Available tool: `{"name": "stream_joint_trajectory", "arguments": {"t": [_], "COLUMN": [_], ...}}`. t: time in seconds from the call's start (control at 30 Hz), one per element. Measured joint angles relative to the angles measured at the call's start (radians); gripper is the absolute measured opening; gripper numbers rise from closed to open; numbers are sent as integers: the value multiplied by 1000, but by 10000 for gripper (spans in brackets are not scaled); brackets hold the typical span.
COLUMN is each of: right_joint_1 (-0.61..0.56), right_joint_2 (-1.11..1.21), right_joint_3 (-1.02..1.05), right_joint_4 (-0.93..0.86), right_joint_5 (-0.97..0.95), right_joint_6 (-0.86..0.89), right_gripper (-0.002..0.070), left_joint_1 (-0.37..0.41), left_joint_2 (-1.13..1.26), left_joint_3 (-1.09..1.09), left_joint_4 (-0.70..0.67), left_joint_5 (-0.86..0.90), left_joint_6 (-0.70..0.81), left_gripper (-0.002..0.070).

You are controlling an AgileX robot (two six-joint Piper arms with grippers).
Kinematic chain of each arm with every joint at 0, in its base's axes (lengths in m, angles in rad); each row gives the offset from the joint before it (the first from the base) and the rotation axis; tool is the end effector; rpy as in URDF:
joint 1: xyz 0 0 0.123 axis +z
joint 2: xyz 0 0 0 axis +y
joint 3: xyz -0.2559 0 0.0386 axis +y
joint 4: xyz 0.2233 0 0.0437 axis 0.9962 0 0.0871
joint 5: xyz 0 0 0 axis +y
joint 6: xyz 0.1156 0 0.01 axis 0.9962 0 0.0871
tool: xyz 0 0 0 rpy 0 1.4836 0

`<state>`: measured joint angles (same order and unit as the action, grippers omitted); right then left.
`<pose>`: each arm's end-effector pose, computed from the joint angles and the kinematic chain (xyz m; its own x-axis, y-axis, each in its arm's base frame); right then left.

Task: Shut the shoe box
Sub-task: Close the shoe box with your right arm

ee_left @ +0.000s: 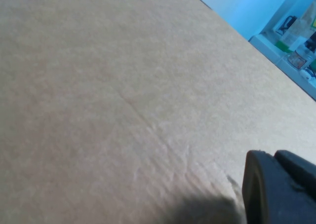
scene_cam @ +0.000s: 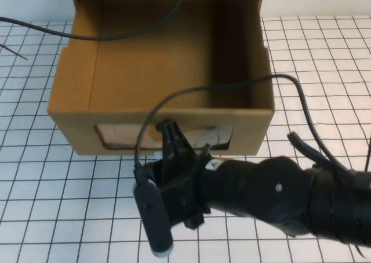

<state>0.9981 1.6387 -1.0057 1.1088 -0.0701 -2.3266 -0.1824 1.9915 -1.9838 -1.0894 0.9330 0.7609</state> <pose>0.2025 0.3008 0.2218 0.6676 -0.6933 -0.2712 -0.5293 -0.1859 -0.8278 0.4134 -0.1603 0.3452 -0.5185 0.0317 -0.8545 0.7052 0.5810 -0.4064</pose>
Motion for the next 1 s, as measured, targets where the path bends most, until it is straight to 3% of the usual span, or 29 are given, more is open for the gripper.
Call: {"name": "stream_joint_trajectory", "arguments": {"t": [0.23, 0.4, 0.67, 0.8, 1.0], "right_joint_1": [-21, -29, 67, 86, 60], "right_joint_2": [16, -23, -125, -129, -65], "right_joint_3": [-127, -134, -134, -65, 72], "right_joint_4": [28, 26, 24, 60, 108], "right_joint_5": [34, 202, 281, 348, 298], "right_joint_6": [0, 0, 4, 4, 2], "right_gripper": [-13, -13, -13, -13, -13], "left_joint_1": [2, 4, 4, 4, 4], "left_joint_2": [0, 0, 0, 0, 0], "left_joint_3": [-2, -2, -2, -2, -2], "left_joint_4": [0, 0, 0, 0, 2], "left_joint_5": [16, 20, 20, 20, 24], "left_joint_6": [0, 1, 4, 6, 23], "left_gripper": [-2, -2, -2, -2, -2]}}
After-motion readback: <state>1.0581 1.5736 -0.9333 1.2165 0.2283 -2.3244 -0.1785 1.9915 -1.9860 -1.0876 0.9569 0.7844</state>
